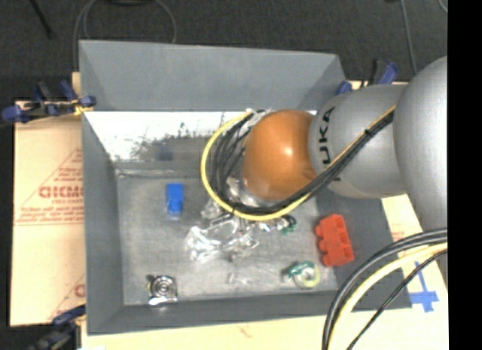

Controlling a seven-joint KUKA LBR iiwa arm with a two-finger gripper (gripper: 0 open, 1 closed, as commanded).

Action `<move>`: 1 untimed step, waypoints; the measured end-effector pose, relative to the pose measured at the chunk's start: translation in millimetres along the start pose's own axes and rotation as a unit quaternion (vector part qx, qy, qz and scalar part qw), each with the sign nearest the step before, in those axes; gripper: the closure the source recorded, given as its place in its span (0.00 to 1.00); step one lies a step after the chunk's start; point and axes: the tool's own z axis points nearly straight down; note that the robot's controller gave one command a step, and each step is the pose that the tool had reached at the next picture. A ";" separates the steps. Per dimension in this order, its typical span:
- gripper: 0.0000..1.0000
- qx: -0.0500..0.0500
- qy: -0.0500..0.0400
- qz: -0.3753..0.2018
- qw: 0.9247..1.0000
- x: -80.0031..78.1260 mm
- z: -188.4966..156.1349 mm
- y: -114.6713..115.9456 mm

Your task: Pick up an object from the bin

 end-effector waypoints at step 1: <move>1.00 -0.002 0.006 0.002 1.000 1.6 -1.3 -0.1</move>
Offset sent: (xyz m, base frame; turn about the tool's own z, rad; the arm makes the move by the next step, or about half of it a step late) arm 0.0000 0.0000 0.0000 0.0000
